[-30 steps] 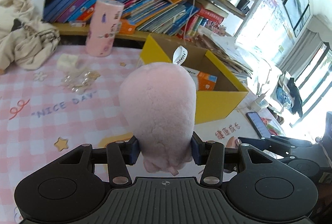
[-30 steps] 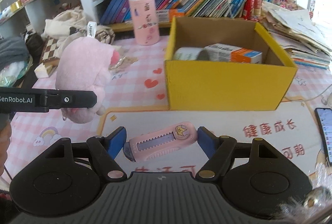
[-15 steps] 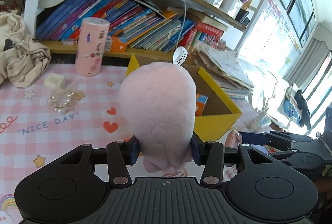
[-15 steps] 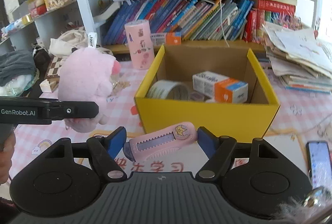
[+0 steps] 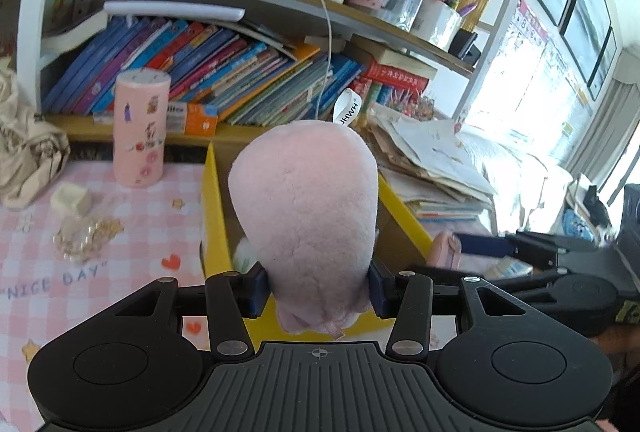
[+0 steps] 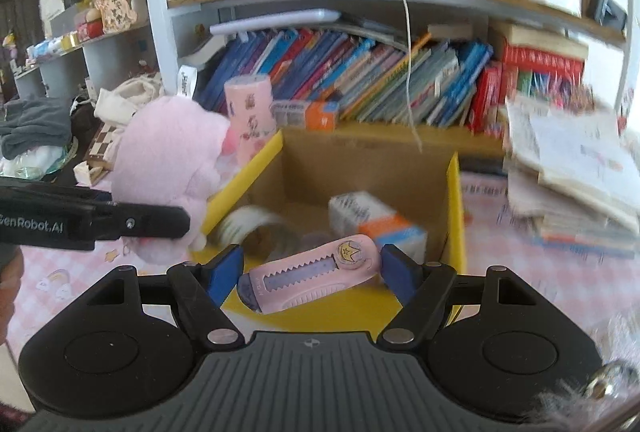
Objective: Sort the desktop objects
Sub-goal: 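Carry the comb and plush pig over the yellow box with both tools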
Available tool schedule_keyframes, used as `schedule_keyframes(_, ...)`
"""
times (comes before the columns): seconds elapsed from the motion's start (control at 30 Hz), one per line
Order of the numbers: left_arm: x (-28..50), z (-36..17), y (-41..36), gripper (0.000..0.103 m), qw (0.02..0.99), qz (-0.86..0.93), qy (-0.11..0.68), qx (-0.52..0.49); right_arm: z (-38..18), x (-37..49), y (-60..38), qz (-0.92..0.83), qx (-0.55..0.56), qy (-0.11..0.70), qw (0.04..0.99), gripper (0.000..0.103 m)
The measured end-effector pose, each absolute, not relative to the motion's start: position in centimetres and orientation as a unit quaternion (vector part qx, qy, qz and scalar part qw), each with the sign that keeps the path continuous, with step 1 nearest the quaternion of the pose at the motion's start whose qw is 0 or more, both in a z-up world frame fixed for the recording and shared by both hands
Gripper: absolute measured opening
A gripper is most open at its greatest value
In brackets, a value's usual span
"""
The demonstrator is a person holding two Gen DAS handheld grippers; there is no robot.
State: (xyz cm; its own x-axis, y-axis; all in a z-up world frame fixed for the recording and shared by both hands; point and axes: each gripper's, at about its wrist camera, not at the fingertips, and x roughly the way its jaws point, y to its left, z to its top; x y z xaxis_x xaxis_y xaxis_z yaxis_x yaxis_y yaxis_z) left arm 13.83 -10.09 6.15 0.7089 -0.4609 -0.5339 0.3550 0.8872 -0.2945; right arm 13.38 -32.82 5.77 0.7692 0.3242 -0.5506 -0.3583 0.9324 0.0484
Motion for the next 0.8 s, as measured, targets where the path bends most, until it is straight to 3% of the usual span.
schedule_keyframes(0.37, 19.2, 8.2, -14.0, 0.047, 0.936, -0.201, 0.288, -0.032, 5.7, 20.5, -33.8, 0.199, -0.079, 0.261, 0.941, 0.073)
schedule_keyframes(0.8, 26.3, 2.5, -16.5, 0.047, 0.910, -0.167, 0.378, -0.008, 1.3, 26.1, -31.2, 0.267, -0.220, 0.308, 0.886, 0.074)
